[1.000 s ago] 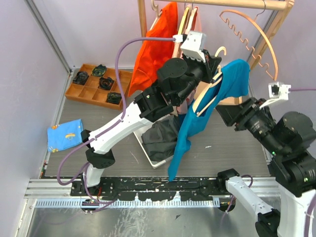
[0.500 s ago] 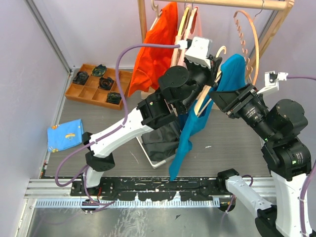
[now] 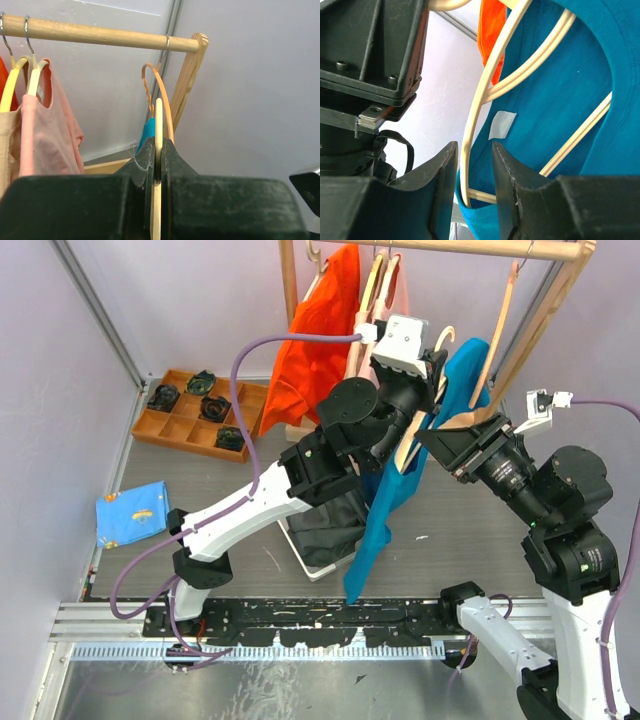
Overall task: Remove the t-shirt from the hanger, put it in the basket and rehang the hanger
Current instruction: Pick up the hanger from the clothesline.
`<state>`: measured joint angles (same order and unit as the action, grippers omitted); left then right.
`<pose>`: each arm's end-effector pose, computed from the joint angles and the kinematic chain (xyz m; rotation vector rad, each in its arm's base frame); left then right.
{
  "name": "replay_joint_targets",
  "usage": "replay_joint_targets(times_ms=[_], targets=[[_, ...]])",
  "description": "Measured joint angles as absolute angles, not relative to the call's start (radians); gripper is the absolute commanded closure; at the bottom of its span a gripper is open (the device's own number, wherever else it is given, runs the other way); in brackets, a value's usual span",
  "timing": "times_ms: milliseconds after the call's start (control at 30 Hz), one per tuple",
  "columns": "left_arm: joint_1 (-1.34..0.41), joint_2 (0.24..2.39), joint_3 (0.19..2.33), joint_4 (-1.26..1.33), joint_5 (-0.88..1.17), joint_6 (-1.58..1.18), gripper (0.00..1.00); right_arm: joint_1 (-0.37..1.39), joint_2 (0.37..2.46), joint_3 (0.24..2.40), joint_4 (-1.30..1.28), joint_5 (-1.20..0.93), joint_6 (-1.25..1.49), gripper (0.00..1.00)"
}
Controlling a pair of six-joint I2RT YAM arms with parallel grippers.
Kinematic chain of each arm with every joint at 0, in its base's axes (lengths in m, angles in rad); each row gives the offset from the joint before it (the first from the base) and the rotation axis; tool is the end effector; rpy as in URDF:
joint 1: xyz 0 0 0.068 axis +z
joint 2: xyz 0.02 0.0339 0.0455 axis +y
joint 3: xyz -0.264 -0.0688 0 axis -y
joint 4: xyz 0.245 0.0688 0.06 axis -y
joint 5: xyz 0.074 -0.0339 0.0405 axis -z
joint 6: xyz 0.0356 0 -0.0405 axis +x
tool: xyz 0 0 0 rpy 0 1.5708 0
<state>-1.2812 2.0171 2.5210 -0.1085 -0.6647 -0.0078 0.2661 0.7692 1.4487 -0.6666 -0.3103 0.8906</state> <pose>0.1392 -0.3902 0.5618 0.2048 1.2797 -0.7202 0.0850 0.0344 0.4992 0.2593 1.6579 1.1348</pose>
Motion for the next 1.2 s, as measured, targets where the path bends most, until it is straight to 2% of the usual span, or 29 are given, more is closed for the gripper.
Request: replay_joint_targets(times_ms=[1200], targets=[[-1.289,2.068,2.542,-0.049,-0.696,0.038,1.00,0.266,0.774,1.361,-0.558,-0.361,0.932,0.71]])
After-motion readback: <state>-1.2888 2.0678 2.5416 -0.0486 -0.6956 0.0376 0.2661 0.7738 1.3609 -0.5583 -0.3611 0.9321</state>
